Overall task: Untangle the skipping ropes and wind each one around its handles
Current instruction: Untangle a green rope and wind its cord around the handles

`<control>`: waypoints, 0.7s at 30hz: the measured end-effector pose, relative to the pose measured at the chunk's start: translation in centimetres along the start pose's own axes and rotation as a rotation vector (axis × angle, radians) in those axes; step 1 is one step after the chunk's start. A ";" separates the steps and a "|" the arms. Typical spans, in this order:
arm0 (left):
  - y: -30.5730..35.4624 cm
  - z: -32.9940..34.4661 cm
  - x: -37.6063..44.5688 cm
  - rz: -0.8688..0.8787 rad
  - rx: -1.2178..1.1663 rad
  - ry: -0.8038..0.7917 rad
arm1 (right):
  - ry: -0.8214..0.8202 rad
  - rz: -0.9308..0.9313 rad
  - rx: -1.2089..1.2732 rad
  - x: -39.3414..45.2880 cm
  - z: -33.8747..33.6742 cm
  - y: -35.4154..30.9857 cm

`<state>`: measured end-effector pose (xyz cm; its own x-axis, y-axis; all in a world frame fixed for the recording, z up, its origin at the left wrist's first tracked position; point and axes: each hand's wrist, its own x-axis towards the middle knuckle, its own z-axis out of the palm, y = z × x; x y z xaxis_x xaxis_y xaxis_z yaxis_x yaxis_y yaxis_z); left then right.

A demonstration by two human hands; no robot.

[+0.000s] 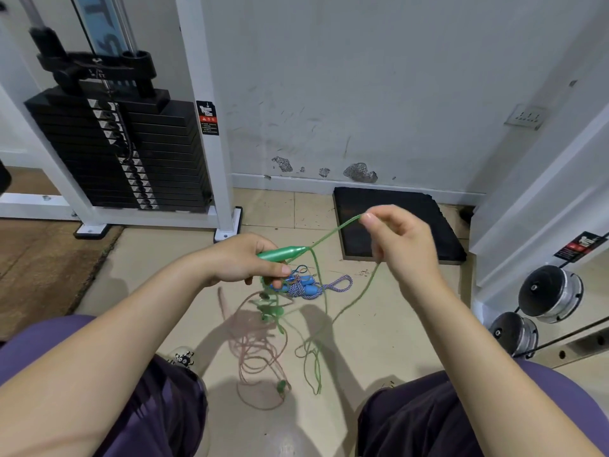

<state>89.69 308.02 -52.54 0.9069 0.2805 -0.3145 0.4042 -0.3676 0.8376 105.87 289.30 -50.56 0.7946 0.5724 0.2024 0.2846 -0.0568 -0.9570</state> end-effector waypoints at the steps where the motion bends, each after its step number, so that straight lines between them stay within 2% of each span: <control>1: -0.1 0.0 0.0 0.006 -0.019 0.027 | -0.021 0.018 0.003 0.2 -0.5 0.0; 4: -0.1 0.1 0.1 0.022 -0.081 0.061 | -0.202 0.106 0.000 0.2 -0.8 0.4; 9: 0.2 0.9 0.5 0.038 -0.227 -0.004 | -0.458 0.178 -0.006 -1.0 1.1 1.1; 15: 0.2 0.8 0.5 0.077 -0.215 -0.069 | -0.486 0.122 -0.216 -1.0 1.6 1.2; 19: -0.2 0.8 0.5 0.072 -0.190 -0.117 | -0.599 0.077 -0.378 -1.1 1.6 1.1; 21: -0.4 0.9 0.5 0.072 -0.184 -0.117 | -0.601 0.049 -0.420 -1.3 1.8 1.3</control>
<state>90.14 307.49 -53.43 0.9445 0.1507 -0.2919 0.3193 -0.2119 0.9237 104.27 289.96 -52.41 0.4145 0.9041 -0.1036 0.5333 -0.3337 -0.7773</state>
